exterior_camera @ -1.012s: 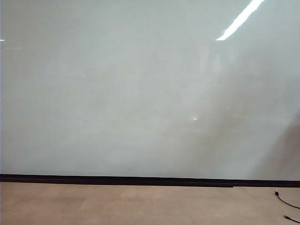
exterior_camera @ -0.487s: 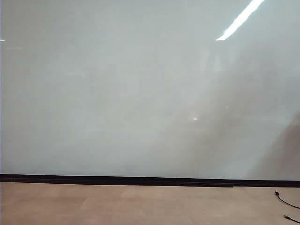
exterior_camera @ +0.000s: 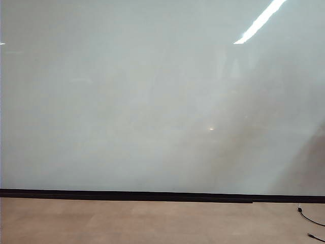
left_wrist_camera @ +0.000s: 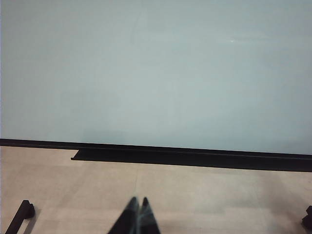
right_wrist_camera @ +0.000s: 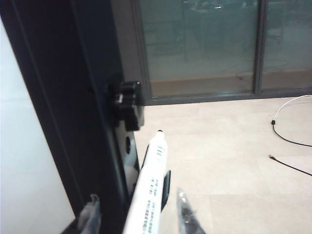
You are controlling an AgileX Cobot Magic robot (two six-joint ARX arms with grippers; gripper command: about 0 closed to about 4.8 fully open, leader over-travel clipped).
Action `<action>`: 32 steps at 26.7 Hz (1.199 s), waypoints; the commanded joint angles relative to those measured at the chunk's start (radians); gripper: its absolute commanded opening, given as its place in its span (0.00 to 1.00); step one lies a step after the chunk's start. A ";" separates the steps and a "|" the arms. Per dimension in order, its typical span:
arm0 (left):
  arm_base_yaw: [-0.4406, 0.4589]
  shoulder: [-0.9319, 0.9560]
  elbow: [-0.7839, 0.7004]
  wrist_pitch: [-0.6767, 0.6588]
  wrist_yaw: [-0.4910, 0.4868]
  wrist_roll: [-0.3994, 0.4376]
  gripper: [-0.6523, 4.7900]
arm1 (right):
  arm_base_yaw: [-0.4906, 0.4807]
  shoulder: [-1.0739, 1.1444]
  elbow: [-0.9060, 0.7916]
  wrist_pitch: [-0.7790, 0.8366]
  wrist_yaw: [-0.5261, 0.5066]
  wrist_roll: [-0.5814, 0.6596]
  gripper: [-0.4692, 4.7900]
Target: Pick up the pen on the shelf to the right of the whiteboard and write the letter A.
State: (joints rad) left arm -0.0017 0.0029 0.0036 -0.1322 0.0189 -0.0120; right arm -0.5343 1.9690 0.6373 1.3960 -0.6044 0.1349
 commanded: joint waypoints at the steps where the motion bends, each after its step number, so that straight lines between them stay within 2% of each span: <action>1: 0.000 0.000 0.003 0.006 0.004 0.004 0.11 | -0.002 -0.005 0.003 0.015 -0.014 0.004 0.47; 11: 0.000 0.000 0.003 0.006 0.004 0.004 0.11 | -0.002 -0.005 0.002 0.014 -0.026 0.003 0.46; 14: 0.000 0.000 0.003 0.006 0.004 0.004 0.11 | -0.002 -0.005 0.002 0.012 -0.023 0.003 0.42; 26: 0.000 0.000 0.003 0.006 0.004 0.004 0.11 | -0.003 -0.005 0.002 0.008 -0.019 0.003 0.40; 28: 0.000 0.000 0.003 0.006 0.004 0.004 0.11 | -0.005 -0.005 0.002 -0.002 -0.019 0.003 0.31; 32: 0.000 0.000 0.003 0.006 0.004 0.004 0.11 | -0.015 -0.005 0.000 -0.004 -0.024 0.002 0.07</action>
State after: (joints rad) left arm -0.0017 0.0029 0.0036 -0.1322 0.0189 -0.0124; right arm -0.5461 1.9686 0.6361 1.3869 -0.6250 0.1349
